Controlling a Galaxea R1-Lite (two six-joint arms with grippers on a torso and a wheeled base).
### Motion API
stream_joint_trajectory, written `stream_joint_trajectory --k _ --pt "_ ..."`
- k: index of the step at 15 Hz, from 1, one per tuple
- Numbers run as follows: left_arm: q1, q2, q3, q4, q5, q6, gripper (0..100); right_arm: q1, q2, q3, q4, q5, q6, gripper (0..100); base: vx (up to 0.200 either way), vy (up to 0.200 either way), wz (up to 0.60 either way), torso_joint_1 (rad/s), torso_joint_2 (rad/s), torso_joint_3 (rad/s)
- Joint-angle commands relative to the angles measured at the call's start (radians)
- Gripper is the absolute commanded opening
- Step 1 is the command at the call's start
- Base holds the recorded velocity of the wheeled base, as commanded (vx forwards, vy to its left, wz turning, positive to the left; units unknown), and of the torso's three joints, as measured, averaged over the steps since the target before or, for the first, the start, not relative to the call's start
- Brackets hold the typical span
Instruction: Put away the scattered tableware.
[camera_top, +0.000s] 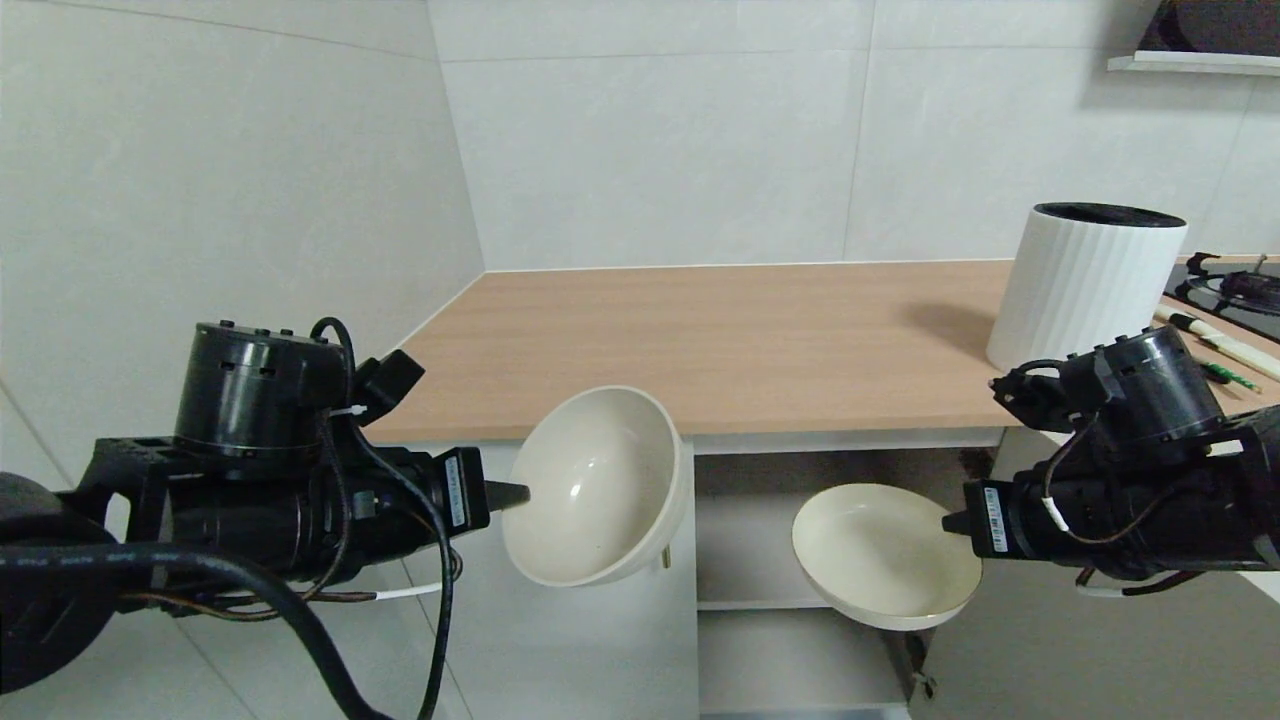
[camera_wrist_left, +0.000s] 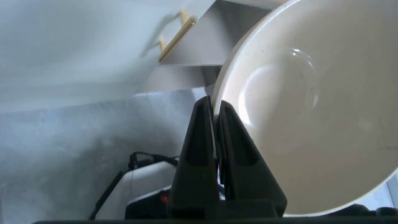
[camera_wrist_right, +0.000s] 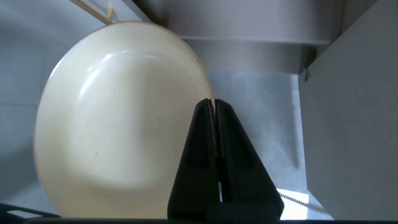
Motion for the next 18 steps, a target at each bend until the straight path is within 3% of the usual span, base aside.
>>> stream_joint_trajectory --k 1,9,18 --pt "0.0 0.002 0.0 -0.001 0.0 -0.001 0 0.0 0.003 0.001 0.0 0.0 0.0 0 0.0 0.0 0.0 -0.061 0.16 0.095" --pt "0.0 0.005 -0.002 -0.001 0.0 -0.001 0 0.0 0.005 0.001 0.0 0.0 0.0 0 0.0 0.0 0.0 -0.017 0.04 0.027" --pt "0.0 0.011 -0.002 -0.001 0.0 0.001 0 0.0 0.016 0.001 -0.001 0.0 0.0 0 0.0 0.0 0.0 -0.144 0.43 0.272"
